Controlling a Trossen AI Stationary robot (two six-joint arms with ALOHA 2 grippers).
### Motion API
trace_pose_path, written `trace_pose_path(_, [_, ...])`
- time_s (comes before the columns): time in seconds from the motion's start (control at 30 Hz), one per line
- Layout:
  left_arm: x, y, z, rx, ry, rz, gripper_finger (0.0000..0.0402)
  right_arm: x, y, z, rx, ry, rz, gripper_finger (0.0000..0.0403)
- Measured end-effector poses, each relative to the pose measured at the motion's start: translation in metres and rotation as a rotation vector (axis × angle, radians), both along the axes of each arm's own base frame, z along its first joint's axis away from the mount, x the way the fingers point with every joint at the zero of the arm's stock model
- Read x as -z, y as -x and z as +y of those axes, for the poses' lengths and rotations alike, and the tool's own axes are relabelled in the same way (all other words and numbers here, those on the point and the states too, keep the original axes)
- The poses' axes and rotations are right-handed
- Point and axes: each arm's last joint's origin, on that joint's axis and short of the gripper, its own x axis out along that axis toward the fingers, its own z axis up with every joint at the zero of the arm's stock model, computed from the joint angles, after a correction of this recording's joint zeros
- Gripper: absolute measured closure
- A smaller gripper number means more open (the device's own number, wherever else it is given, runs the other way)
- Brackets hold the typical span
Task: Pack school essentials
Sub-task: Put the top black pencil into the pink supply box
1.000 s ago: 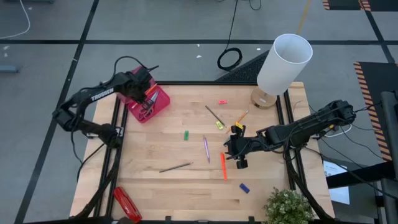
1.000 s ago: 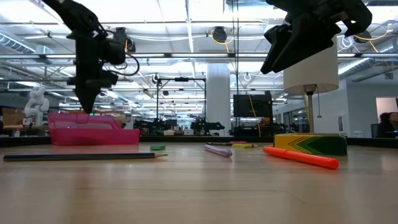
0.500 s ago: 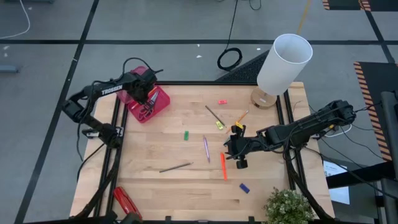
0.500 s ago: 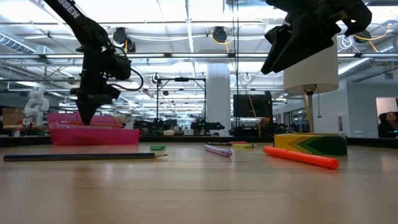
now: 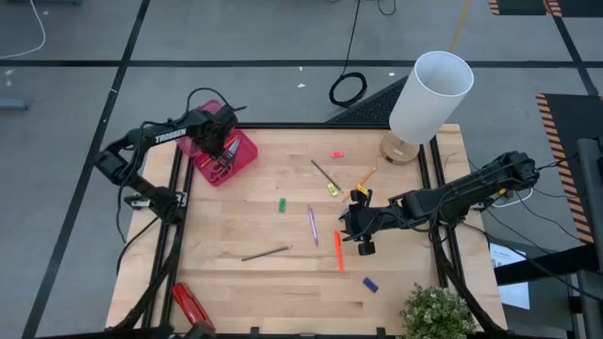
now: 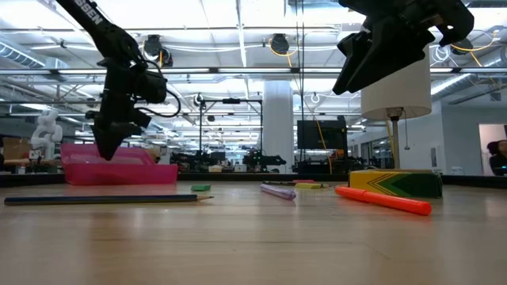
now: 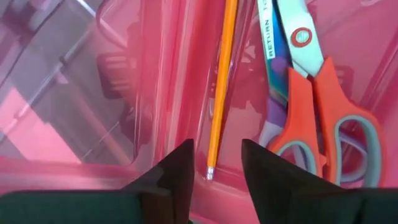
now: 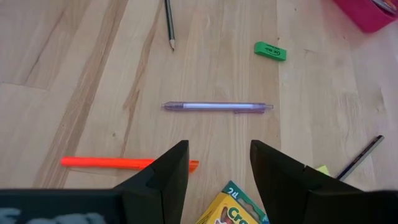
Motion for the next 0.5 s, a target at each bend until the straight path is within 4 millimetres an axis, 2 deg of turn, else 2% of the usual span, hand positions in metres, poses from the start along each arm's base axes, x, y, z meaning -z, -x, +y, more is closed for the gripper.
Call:
trace_pose_path(0.13, [-0.012, -0.002, -0.012, -0.036, -0.004, -0.005, 0.0262, 0.000, -0.001, -0.004, 0.033, 0.014, -0.005, 0.0238])
trace_pose_path(0.23, [-0.028, -0.009, -0.029, -0.020, -0.051, -0.053, 0.0261, 0.000, -0.003, -0.012, 0.104, 0.047, -0.018, 0.0238])
trace_pose_path(0.5, [-0.073, -0.034, -0.104, 0.144, -0.252, -0.330, 0.0261, 0.002, -0.009, -0.043, 0.330, 0.026, -0.090, 0.0238])
